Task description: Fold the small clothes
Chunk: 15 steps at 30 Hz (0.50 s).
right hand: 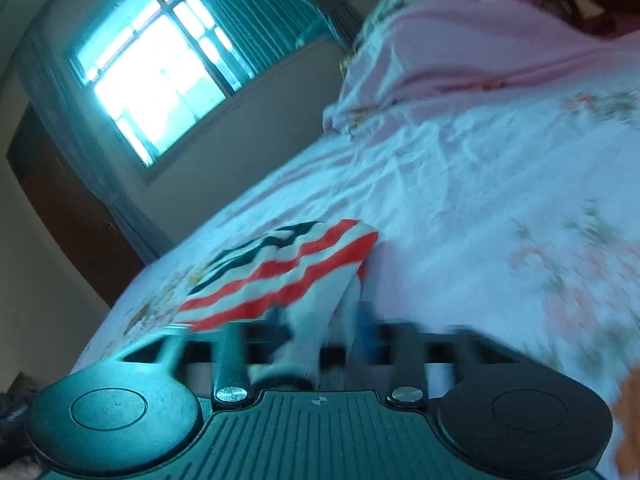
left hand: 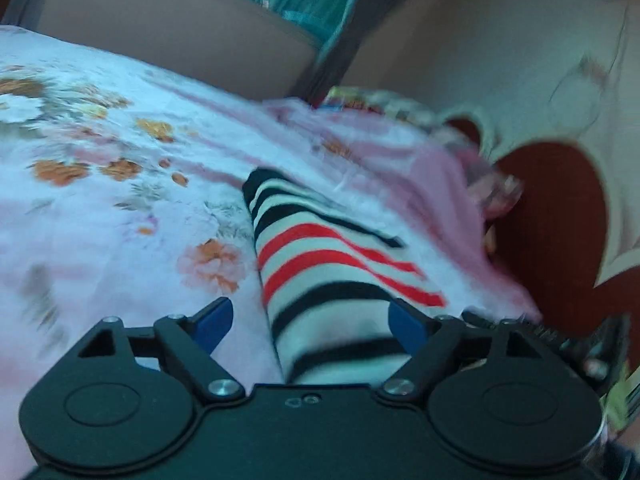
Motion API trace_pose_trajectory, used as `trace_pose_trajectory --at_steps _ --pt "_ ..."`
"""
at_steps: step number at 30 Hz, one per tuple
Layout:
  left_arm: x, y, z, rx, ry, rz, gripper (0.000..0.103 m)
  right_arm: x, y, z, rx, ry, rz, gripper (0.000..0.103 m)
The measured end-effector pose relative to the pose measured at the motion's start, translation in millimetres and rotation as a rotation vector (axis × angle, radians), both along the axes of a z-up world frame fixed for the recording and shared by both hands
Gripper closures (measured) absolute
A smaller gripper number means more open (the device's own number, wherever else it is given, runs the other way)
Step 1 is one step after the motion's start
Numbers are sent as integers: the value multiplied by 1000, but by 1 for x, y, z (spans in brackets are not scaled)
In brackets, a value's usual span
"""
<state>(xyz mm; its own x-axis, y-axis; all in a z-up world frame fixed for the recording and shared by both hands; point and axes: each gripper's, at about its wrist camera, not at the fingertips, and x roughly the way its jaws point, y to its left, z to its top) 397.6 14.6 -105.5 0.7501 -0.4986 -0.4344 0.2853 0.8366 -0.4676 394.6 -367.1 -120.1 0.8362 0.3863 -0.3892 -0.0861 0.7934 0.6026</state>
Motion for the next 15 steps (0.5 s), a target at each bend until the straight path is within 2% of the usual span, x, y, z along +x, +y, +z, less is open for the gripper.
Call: trace_pose_trajectory --at_steps 3,5,6,7,8,9,10,12,15 --pt "36 -16 -8 37 34 -43 17 35 3 -4 -12 36 44 47" --pt "46 -13 -19 -22 72 -64 26 54 7 -7 -22 58 85 83" --pt "43 -10 -21 -52 56 -48 36 58 11 -7 -14 46 112 92" --pt "35 -7 -23 -80 17 -40 41 62 23 -2 -69 11 146 92" --pt "28 -4 -25 -95 -8 -28 41 63 34 3 -123 -20 170 93" --pt "22 0 -28 -112 -22 -12 40 64 40 6 -128 -59 204 93" --pt "17 3 -33 -120 -15 3 33 65 47 7 -149 -83 226 93" --pt "19 7 -40 -131 32 24 20 72 52 -7 -204 -27 197 93" --pt "23 8 -31 -121 61 2 22 66 35 -11 -173 -5 162 90"
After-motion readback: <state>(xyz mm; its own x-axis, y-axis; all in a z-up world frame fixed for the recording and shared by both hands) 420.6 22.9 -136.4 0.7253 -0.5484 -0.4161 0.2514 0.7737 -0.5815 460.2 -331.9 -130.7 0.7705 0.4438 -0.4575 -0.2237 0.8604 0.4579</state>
